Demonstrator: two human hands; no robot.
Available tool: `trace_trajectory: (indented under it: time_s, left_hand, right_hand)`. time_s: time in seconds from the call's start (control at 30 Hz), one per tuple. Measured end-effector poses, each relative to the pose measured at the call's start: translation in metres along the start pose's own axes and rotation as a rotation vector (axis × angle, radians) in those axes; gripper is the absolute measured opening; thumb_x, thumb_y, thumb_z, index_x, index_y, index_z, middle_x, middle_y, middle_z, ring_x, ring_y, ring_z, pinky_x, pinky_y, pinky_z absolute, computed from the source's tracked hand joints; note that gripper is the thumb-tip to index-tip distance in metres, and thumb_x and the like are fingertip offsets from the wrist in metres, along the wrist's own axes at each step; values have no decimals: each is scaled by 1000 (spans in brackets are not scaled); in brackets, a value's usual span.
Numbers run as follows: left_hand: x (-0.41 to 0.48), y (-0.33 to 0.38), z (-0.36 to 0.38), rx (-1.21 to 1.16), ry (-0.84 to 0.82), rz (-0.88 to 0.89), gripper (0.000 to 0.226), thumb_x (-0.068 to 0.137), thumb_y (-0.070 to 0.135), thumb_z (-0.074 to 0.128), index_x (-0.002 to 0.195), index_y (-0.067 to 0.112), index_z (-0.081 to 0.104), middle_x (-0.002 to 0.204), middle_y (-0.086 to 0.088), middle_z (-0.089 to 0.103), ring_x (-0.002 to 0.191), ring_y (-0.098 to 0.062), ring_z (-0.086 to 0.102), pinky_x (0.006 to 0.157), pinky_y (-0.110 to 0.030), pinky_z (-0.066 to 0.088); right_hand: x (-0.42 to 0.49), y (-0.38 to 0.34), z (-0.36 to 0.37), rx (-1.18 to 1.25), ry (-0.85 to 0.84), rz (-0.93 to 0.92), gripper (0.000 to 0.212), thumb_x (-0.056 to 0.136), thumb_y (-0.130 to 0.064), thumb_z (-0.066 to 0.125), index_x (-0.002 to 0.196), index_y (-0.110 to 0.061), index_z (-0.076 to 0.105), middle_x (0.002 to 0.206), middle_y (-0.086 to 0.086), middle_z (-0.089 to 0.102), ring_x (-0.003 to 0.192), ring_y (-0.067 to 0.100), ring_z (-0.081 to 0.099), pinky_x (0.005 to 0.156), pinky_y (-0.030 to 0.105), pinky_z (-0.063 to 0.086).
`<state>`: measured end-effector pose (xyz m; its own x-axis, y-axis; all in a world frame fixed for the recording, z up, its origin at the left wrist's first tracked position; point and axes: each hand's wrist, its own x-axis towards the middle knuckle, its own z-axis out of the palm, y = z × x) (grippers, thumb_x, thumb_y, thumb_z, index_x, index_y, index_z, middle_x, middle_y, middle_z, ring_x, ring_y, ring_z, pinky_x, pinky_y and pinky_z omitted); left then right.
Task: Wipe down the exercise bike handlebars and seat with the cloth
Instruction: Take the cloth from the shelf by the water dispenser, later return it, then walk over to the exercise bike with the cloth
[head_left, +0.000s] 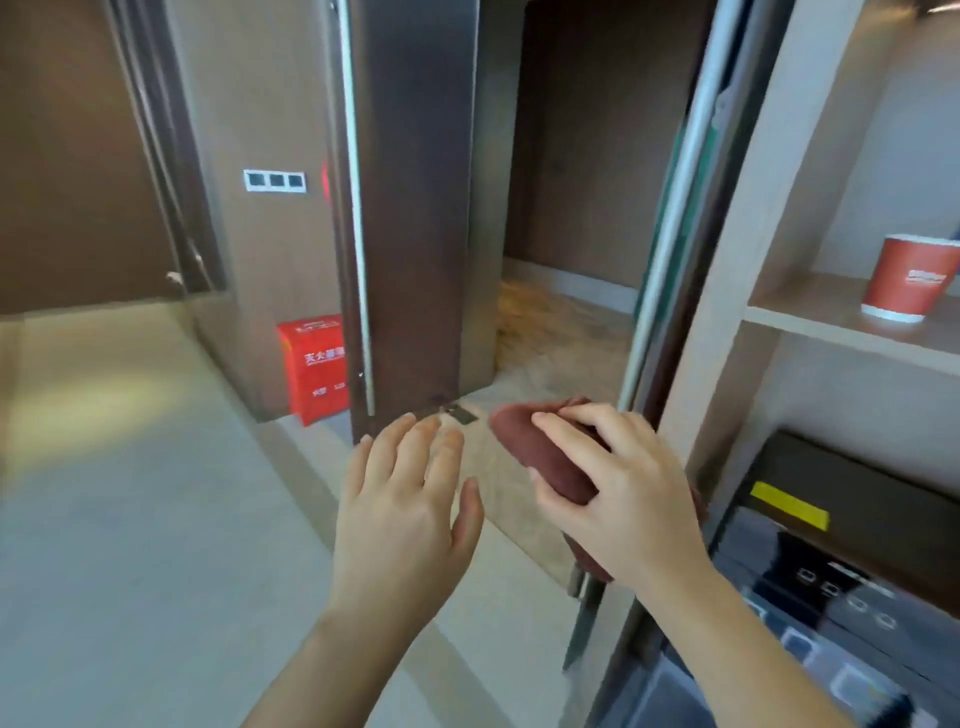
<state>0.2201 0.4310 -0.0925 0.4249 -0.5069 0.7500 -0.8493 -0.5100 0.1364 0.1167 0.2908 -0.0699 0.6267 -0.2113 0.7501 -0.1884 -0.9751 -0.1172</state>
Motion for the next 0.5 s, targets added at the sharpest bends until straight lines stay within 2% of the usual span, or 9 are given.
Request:
trace_trajectory:
  time_s: [0.17,0.33,0.5]
  left_hand:
    - [-54,-74,-63,185,-32,-205,34,82,27,44,96,4,64,104,-15,66,100,-36,58,85,-47,45]
    - [-104,-134,-117,330,-53,-402,37,83,32,41,99,7,64,109,-13,65,105,-34,57,89,-47,43]
    - [-144,-193,-159,448,8,-556,32,81,29,51,99,6,64,110,-15,65,105,-35,57,89,-50,45]
  right_hand:
    - [4,-99,48,202,-21,-111,35,74,-30,64,106,-16,68,99,4,66,86,28,61,67,40,53]
    - [10,-192,87,373,-79,-240,35,77,-34,57,105,-16,68,98,3,67,83,27,62,71,38,51]
    - [21,-278,126,512,-136,-356,37,76,-34,59,107,-16,67,100,4,67,83,27,62,68,40,53]
